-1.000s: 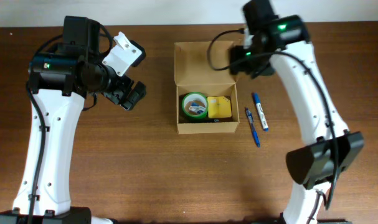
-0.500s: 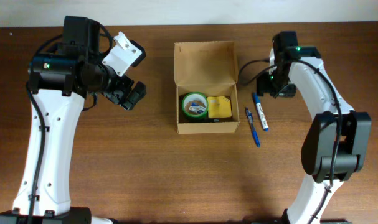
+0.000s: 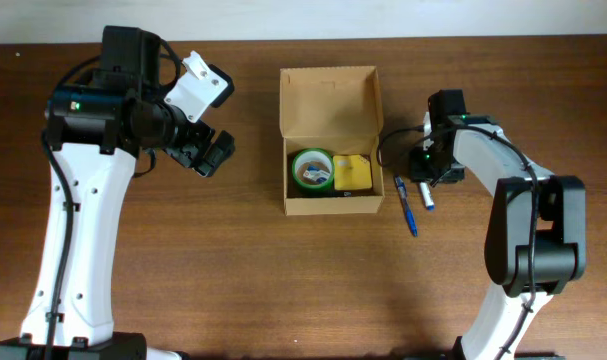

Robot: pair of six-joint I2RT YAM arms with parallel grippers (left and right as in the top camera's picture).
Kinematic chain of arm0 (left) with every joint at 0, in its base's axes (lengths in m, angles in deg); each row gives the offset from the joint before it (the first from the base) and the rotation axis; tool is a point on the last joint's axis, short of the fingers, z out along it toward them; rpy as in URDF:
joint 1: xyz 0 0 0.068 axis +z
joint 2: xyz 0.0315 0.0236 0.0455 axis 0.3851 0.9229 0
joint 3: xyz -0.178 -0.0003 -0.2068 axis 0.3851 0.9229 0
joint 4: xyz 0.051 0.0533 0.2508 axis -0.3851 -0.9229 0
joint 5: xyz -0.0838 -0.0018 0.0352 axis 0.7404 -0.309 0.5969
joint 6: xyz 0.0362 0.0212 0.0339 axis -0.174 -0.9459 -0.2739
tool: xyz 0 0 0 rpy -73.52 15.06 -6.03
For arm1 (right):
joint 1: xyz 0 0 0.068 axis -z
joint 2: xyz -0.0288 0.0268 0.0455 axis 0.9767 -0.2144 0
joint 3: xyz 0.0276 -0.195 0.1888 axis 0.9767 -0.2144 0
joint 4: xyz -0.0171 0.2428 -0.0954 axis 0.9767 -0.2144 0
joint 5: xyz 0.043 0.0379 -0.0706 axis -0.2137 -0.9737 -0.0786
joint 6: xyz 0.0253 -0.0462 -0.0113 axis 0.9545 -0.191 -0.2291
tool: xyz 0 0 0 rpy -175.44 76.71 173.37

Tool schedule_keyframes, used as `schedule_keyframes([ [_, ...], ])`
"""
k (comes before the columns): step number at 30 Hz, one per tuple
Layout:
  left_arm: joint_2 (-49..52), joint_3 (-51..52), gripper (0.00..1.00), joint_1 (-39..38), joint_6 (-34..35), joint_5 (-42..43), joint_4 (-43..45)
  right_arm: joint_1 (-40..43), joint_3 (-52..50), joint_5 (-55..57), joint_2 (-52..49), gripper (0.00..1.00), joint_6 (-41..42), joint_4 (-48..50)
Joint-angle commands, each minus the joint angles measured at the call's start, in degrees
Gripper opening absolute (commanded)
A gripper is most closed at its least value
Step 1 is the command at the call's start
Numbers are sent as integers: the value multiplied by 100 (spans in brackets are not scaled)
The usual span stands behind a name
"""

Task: Pack container
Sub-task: 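Release the staples box inside the tape roll and lift right gripper, then grasp the blue marker with the right gripper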

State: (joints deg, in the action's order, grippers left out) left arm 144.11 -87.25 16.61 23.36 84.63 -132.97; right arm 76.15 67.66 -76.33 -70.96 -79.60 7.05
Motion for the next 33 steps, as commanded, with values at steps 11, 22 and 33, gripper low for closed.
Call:
schedule_keyframes([
  [11, -146, -114, 100, 9, -111, 66, 15, -7, -92, -4, -94, 4, 175, -385],
  [22, -146, -114, 100, 9, -111, 66, 17, -9, 1622, -15, 1401, 4, 437, -1440],
  [33, -146, -114, 100, 9, -111, 66, 15, -2004, 1744, -188, 1886, 4, -2498, -1187],
])
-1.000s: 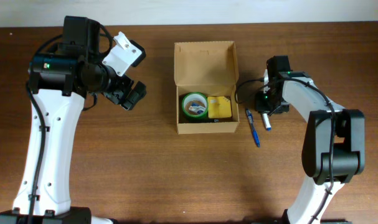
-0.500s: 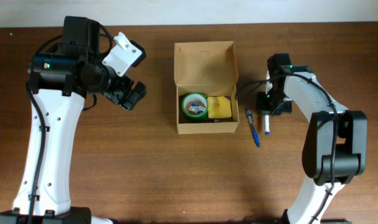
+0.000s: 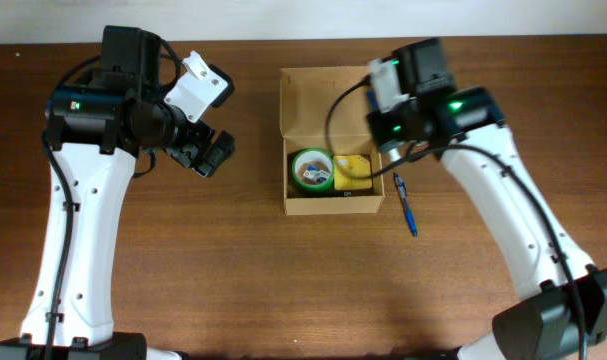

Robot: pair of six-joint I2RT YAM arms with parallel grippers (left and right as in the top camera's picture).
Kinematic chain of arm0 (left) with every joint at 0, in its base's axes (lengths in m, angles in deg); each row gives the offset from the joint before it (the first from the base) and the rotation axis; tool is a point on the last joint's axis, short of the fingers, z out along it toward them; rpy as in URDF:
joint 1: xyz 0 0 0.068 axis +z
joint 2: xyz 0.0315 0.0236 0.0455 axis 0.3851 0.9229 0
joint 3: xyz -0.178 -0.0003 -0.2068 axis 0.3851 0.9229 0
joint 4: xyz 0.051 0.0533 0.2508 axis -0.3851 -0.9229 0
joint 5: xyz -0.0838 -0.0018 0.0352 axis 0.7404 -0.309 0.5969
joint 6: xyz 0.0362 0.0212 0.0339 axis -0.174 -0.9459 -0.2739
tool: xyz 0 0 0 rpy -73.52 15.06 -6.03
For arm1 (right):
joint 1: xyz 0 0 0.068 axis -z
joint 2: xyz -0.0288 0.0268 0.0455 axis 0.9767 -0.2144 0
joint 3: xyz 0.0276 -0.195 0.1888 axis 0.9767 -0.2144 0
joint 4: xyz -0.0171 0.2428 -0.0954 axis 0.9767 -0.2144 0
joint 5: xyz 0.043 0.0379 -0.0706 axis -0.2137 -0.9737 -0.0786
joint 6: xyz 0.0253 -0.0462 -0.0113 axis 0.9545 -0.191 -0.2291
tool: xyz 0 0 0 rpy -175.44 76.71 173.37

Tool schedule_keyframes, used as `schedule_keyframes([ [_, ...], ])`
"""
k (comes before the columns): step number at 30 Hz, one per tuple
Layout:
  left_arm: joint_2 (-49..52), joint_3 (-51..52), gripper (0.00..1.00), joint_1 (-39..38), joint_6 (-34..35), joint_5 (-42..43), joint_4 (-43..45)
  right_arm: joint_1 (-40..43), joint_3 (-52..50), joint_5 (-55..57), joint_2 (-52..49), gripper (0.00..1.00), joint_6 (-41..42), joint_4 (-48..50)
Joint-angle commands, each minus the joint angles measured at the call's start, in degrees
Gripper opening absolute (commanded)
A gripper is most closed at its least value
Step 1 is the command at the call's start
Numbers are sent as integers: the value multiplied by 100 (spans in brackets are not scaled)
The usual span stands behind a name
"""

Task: Pack container
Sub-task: 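Grasp the blue marker with the right gripper, then lower the blue marker into the box and release it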

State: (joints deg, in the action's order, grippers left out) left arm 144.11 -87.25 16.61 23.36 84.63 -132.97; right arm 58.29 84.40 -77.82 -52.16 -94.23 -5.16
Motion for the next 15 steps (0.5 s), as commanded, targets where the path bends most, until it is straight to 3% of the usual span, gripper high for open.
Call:
schedule_keyframes([
  [1, -146, -114, 100, 9, -111, 66, 15, -372, 63, -39, -24, 4, -1519, 72],
  [7, -146, -114, 100, 9, -111, 66, 15, -627, 0, -1231, -431, 4, -4728, -286],
  [15, -146, -114, 100, 9, -111, 66, 15, -634, -31, -1440, -994, 4, -5178, -634],
])
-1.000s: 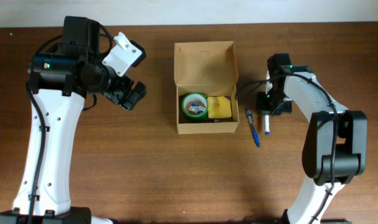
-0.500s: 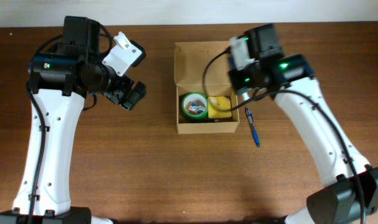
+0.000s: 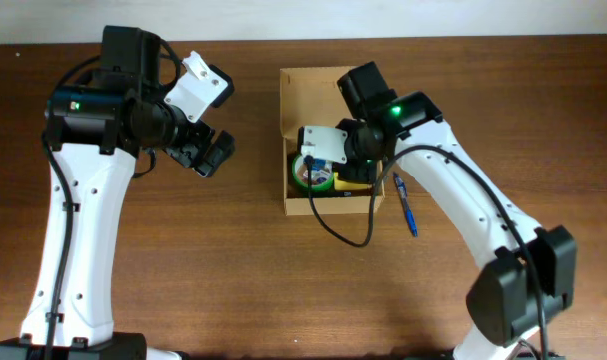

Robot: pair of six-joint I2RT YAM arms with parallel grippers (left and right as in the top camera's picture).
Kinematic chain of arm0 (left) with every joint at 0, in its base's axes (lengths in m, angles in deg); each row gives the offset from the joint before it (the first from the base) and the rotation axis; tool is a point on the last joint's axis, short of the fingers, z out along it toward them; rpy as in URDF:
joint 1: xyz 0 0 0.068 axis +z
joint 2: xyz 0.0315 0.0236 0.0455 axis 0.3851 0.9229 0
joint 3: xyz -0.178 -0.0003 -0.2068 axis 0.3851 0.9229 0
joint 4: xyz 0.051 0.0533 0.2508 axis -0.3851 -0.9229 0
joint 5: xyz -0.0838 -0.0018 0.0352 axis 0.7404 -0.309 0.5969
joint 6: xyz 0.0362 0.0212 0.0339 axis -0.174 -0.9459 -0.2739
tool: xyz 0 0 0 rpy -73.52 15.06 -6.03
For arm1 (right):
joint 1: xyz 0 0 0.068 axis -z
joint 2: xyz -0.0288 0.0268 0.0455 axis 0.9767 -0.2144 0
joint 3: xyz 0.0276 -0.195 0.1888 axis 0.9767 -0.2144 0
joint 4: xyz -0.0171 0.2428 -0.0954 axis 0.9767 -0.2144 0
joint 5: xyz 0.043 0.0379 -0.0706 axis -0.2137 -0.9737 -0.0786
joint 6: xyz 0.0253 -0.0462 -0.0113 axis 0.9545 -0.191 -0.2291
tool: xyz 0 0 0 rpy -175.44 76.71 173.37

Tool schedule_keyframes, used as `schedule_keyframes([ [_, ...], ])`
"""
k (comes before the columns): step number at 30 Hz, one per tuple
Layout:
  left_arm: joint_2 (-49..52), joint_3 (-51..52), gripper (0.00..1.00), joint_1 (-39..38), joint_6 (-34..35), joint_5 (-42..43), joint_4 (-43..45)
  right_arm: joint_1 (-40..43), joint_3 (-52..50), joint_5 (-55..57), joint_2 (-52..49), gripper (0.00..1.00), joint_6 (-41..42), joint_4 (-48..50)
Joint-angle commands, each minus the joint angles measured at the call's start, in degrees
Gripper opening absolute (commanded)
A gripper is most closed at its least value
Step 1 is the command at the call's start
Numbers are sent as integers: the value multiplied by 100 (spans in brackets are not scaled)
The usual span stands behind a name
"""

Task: Pack container
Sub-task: 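Lower the blue marker into the box and release it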

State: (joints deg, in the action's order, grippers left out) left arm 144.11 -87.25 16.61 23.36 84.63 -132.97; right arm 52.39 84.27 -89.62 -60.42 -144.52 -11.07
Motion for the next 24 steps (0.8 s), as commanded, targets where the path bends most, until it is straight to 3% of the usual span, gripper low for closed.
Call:
schedule_keyframes([
  [1, -146, -114, 100, 9, -111, 66, 15, -44, -17, -258, -254, 4, -149, -50],
  [20, -146, -114, 100, 9, -111, 66, 17, -24, -76, -297, -767, 4, -260, -229],
  [21, -146, -114, 100, 9, -111, 66, 15, -26, -76, -297, -767, 14, -258, -227],
  [22, -146, -114, 100, 9, -111, 66, 15, -26, -76, -297, -767, 32, -256, -227],
  [24, -146, -114, 100, 9, -111, 66, 17, -26, -76, -297, -767, 43, -256, -227],
])
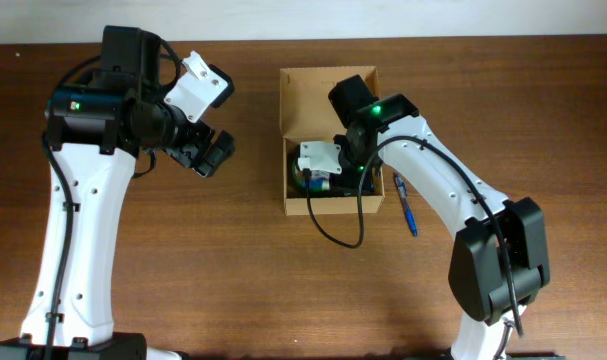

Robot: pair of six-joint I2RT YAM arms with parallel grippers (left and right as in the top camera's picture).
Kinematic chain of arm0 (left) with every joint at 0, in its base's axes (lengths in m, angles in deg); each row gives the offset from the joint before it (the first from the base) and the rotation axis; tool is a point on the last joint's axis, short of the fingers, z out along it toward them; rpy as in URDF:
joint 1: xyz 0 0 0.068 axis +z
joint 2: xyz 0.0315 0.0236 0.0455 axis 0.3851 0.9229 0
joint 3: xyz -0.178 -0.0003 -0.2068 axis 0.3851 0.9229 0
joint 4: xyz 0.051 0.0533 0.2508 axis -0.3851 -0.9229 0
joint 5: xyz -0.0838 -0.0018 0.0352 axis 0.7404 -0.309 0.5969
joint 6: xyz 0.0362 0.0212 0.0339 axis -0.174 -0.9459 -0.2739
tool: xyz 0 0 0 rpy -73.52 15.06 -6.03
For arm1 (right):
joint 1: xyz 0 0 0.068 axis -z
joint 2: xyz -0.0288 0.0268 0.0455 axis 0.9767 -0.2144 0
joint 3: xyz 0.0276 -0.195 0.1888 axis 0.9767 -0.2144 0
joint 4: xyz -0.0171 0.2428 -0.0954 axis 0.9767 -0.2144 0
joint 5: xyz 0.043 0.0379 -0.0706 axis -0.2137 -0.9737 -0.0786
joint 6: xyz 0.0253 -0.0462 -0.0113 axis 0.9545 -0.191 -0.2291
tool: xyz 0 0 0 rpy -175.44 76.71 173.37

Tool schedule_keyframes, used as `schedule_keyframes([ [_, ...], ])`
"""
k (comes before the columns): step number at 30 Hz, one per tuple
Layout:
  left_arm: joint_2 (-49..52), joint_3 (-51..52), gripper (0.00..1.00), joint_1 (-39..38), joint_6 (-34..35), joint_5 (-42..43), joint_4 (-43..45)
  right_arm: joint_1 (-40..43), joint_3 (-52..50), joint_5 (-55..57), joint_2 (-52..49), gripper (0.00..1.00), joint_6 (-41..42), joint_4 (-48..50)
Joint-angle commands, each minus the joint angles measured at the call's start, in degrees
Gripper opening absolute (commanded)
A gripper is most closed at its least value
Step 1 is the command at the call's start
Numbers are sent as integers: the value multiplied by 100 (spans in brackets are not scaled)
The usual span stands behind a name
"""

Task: Pack container
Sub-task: 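Lower the blue marker into the box and release it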

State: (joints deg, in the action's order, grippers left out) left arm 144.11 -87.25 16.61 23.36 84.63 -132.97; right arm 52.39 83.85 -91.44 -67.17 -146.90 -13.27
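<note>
An open cardboard box [328,95] stands at the middle back of the table, its flap folded away from me. My right arm reaches into it, and the right gripper [311,178] is low inside under its white wrist mount, so its fingers are hidden. Only an edge of the green tape roll [294,176] shows beside it. The yellow item in the box is mostly covered by the arm. A blue pen [406,205] lies on the table just right of the box. My left gripper [211,156] hangs open and empty, well left of the box.
The right arm's black cable [348,235] loops over the table in front of the box. The wooden table's back edge [283,42] runs just behind the box.
My right gripper has gone lower and slightly back inside the box, over the tape roll side. The left arm has not moved.
My right gripper was first on the table right of the box, at a small item beside the blue pen. Then it was over the box's right edge and that item was gone from the table. After that it was over the tape roll, and now deeper in the box.
</note>
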Motion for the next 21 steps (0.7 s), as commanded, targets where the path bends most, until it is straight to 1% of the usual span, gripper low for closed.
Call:
schedule_keyframes([
  [1, -146, -114, 100, 9, -111, 66, 15, -26, -35, -116, -92, 44, -17, -7],
  [5, -146, -114, 100, 9, -111, 66, 15, -26, -31, -116, -90, 43, -15, -4],
  [6, -146, -114, 100, 9, -111, 66, 15, -26, 4, -116, -87, 40, 39, -9],
  [10, -146, -114, 99, 9, -111, 66, 17, -26, 459, -118, 76, 40, 1257, -63],
  [13, -146, -114, 100, 9, -111, 66, 15, -24, 1051, -116, 323, 40, 1845, -446],
  [16, -146, -114, 100, 9, -111, 66, 15, 63, 1729, -118, 437, 39, 2417, -1049],
  [17, -146, -114, 100, 9, -111, 66, 17, 155, 1847, -116, 450, 39, 2568, -1163],
  [18, -146, -114, 100, 9, -111, 66, 15, 278, 1899, -120, 468, 36, 2688, -1211],
  [21, -146, -114, 100, 9, -111, 66, 17, 881, 1904, -227, 522, 36, 3097, -1296],
])
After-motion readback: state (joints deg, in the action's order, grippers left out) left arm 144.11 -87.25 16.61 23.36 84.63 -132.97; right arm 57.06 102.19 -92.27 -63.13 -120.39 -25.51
